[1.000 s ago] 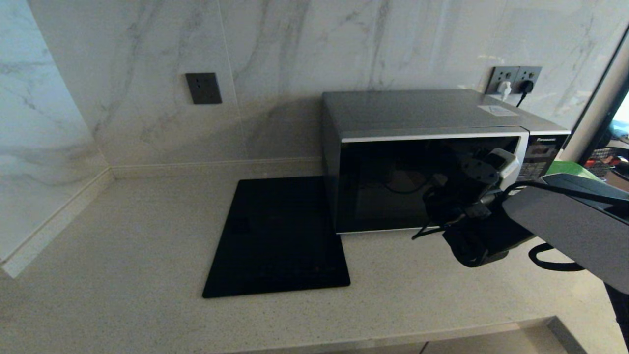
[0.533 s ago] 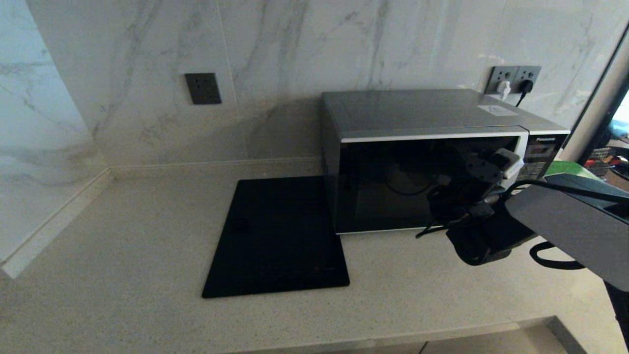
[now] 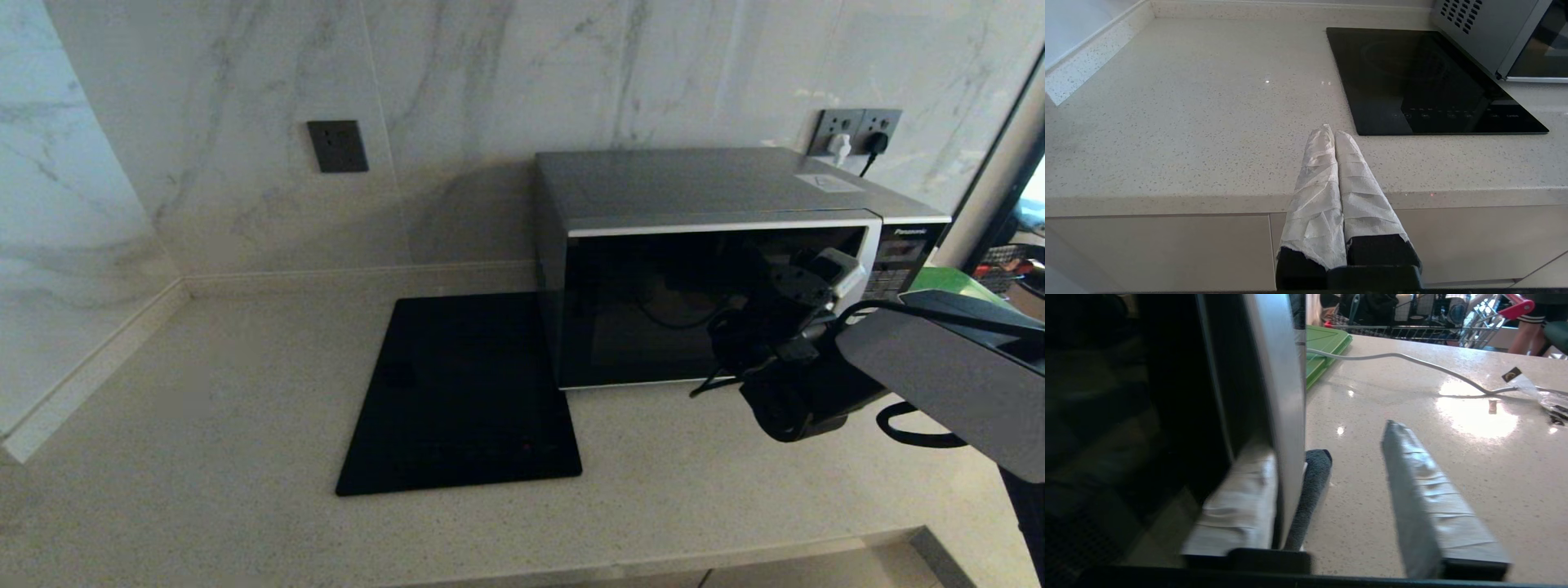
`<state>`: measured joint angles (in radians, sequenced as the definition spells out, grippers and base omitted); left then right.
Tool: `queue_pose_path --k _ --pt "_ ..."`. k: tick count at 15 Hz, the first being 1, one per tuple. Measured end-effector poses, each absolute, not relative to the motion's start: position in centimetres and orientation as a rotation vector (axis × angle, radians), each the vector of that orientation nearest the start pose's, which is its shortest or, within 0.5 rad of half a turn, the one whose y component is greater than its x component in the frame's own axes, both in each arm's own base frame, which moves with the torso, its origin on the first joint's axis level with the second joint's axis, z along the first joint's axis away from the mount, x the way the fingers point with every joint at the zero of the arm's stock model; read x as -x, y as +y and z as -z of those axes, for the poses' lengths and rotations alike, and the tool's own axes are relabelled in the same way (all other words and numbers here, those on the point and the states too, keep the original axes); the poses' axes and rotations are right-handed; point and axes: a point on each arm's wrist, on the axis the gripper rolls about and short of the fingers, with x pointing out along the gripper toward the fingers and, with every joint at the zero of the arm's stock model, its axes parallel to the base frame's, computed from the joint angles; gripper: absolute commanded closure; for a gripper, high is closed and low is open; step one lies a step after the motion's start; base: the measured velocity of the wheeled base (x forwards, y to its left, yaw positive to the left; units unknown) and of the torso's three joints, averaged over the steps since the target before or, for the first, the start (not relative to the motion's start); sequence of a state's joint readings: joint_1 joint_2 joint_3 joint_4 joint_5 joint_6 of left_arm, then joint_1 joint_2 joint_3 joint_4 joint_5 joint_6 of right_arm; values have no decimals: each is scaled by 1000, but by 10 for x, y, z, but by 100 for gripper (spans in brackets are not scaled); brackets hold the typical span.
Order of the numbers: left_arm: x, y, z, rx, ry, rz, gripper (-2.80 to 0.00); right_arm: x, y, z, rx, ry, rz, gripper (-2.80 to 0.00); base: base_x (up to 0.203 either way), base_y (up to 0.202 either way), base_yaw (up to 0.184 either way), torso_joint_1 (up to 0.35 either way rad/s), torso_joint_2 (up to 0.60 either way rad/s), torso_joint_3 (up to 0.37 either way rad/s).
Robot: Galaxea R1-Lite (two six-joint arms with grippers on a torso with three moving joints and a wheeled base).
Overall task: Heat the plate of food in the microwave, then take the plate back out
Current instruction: Open the microwave oven
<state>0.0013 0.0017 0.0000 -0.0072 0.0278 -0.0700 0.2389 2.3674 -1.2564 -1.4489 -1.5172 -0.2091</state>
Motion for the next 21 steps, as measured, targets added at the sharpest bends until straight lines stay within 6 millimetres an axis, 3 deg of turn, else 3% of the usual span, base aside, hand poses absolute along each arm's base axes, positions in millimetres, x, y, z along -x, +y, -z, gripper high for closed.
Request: queue_pose_path --k 8,15,16,21 --pt "23 1 -76 70 -7 -28 0 -426 89 -116 -102 -99 1259 0 0 0 0 0 0 0" --pt "23 1 -76 70 -7 -29 0 -407 103 -120 -79 -73 1225 0 0 0 0 0 0 0" --pt "23 1 -76 70 -7 -29 0 -405 104 -120 -77 -72 1220 -280 0 0 0 0 0 0" --pt "23 1 -76 70 -7 -29 0 -402 107 -122 -97 -87 1211 -280 0 0 0 0 0 0"
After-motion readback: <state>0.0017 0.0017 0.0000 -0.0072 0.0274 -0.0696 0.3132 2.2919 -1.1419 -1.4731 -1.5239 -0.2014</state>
